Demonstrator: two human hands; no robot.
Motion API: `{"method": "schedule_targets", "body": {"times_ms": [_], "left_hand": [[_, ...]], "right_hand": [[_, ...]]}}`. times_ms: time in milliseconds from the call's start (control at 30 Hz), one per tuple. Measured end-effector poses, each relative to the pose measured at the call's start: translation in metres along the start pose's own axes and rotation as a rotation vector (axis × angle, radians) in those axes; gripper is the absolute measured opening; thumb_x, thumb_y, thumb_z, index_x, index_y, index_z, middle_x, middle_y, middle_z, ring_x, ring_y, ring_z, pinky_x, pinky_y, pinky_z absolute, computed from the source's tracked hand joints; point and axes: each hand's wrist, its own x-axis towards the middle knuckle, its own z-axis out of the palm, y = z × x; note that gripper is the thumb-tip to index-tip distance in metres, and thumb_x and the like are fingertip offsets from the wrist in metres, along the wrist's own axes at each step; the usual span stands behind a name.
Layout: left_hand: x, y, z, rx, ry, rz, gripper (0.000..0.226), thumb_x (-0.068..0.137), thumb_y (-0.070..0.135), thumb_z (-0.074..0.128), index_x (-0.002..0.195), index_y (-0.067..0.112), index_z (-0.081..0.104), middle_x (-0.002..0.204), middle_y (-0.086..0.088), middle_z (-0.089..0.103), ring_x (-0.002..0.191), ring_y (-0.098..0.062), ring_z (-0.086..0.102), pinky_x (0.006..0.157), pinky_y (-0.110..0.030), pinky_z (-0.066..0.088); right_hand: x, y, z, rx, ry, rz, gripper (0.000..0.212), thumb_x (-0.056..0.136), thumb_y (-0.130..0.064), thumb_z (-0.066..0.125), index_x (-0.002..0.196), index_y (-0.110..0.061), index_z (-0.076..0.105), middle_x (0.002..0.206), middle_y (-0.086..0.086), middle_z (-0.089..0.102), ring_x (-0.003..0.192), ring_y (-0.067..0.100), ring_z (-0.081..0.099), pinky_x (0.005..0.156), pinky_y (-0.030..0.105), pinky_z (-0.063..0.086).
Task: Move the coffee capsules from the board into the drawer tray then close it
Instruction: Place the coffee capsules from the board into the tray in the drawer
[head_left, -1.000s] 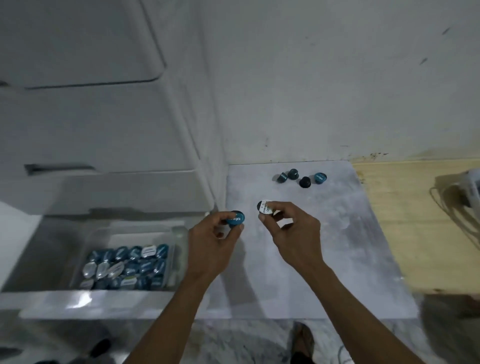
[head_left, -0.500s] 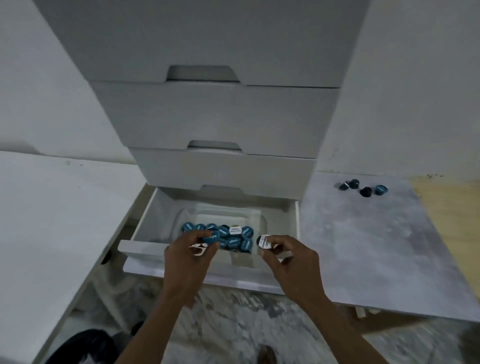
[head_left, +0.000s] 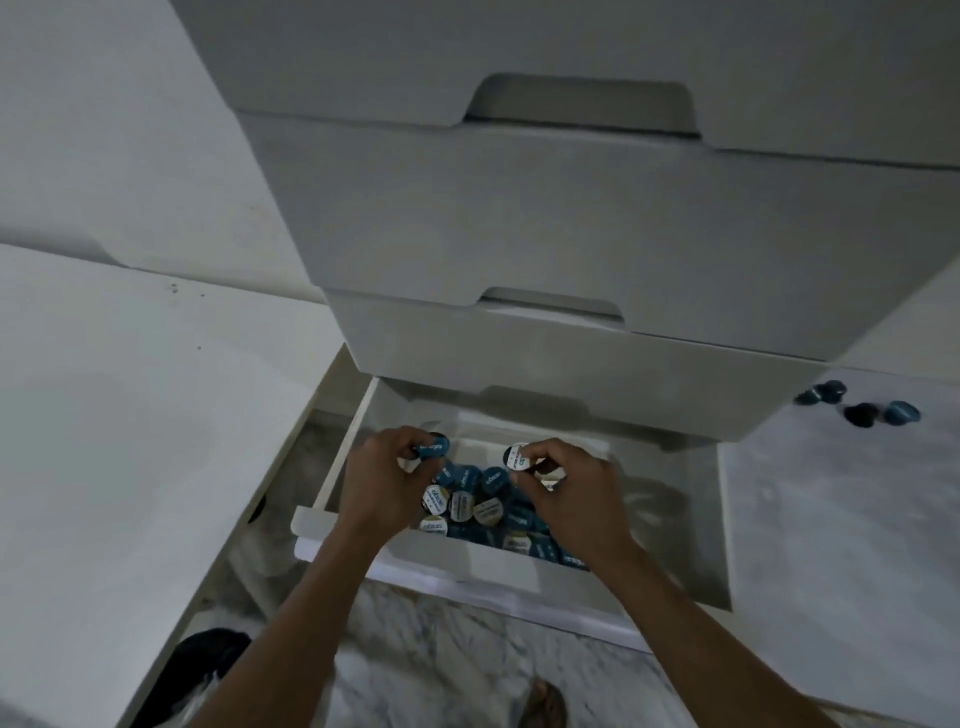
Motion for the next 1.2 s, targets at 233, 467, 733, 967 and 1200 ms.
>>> {"method": "schedule_targets", "body": {"times_ms": [233,467,733,967,1200], "left_hand": [[0.051,-0.019,0.021,0.145,-0.207,0.114,0.022,0.080,0.017,0.076,0.102,0.015,0.073,0.101,-0.003,0.074,0.085,-0.017,0.067,0.079,-0.030,0.056],[0.071,-0.035,0.039,0.246,-0.346,0.127,0.022,0.080,0.019,0.075,0.101,0.017,0.071,0.095,-0.005,0.073,0.083,-0.021,0.067,0.076,-0.038,0.058],[0.077,-0.036,0.051,0.417,-0.407,0.172,0.021,0.084,0.022,0.064,0.104,0.026,0.070,0.096,-0.004,0.073,0.084,-0.024,0.068,0.073,-0.039,0.058],[0.077,-0.036,0.051,0.503,-0.434,0.211,0.024,0.089,0.023,0.060,0.111,0.025,0.070,0.106,-0.005,0.070,0.093,-0.025,0.067,0.078,-0.038,0.056],[0.076,-0.037,0.053,0.600,-0.426,0.237,0.025,0.095,0.020,0.053,0.116,0.024,0.067,0.114,-0.008,0.066,0.099,-0.026,0.065,0.081,-0.039,0.056]], "right_hand": [[0.037,0.012,0.051,-0.077,-0.046,0.108,0.015,0.081,-0.017,0.075,0.092,-0.026,0.071,0.091,-0.014,0.072,0.079,0.001,0.061,0.074,0.021,0.052],[0.049,0.027,0.083,-0.218,-0.151,0.232,0.013,0.084,-0.023,0.067,0.092,-0.032,0.065,0.093,-0.004,0.071,0.087,0.018,0.064,0.071,0.037,0.056],[0.062,0.029,0.087,-0.333,-0.216,0.220,0.022,0.085,-0.012,0.065,0.106,-0.015,0.068,0.097,0.010,0.073,0.088,0.026,0.066,0.073,0.037,0.056],[0.059,0.029,0.089,-0.315,-0.230,0.229,0.021,0.086,-0.010,0.066,0.105,-0.010,0.073,0.100,0.010,0.074,0.090,0.026,0.068,0.079,0.036,0.057],[0.059,0.028,0.087,-0.290,-0.248,0.241,0.022,0.086,-0.017,0.068,0.107,-0.013,0.073,0.100,0.009,0.074,0.090,0.024,0.068,0.080,0.037,0.058]]}}
